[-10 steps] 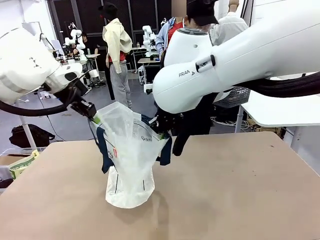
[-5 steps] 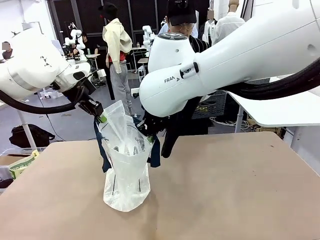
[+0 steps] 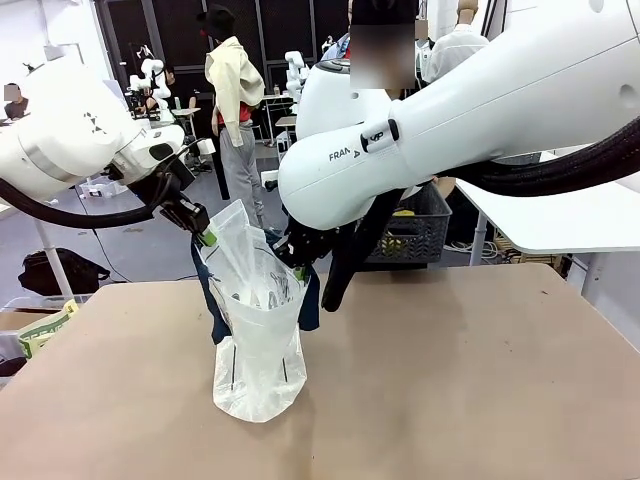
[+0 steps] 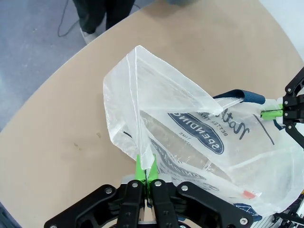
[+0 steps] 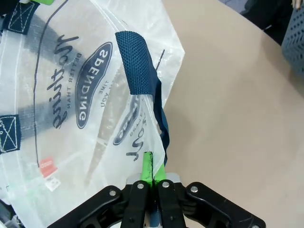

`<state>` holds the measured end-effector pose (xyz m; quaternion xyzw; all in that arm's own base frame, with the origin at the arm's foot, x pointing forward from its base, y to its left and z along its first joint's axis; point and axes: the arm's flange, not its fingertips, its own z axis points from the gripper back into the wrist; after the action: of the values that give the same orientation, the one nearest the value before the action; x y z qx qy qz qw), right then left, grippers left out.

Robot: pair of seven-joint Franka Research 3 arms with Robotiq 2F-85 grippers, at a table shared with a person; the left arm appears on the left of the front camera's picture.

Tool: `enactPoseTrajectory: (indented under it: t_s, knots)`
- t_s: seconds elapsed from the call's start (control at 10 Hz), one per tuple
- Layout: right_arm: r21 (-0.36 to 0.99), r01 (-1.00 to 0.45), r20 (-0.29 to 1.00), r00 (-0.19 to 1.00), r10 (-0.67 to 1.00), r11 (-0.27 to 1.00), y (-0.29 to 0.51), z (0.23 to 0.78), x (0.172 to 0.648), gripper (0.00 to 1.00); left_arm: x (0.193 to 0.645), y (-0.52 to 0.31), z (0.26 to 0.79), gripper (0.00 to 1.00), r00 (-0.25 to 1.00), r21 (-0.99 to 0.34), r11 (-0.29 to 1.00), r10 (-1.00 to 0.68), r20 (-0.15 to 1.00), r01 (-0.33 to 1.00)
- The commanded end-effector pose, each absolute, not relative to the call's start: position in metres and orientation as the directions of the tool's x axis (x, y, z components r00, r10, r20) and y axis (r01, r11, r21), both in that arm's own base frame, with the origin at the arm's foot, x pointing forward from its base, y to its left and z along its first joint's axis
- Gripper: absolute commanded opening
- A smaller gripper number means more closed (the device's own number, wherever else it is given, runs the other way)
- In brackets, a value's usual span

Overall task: Transfer purchased items from the store into the shopping bag.
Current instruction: Move the Reusable shopping bag to the right side of the table.

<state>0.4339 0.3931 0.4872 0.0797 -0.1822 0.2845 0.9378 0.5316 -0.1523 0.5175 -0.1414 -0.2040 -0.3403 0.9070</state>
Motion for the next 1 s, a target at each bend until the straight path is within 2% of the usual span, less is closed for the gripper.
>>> enactPoseTrajectory:
  t_s: [0.0, 0.9]
  knots:
    - [0.051, -0.560, 0.392, 0.773, 0.499, 0.827, 0.3905, 0.4842, 0.4303, 0.00, 0.5317, -0.1507, 0.5197, 0.00, 0.681, -0.111, 0.729, -0.559, 0.472, 0.676]
    - [0.051, -0.560, 0.392, 0.773, 0.499, 0.827, 0.3905, 0.4842, 0.4303, 0.00, 0.5317, -0.1507, 0.5197, 0.00, 0.681, -0.111, 0.729, -0.559, 0.472, 0.676]
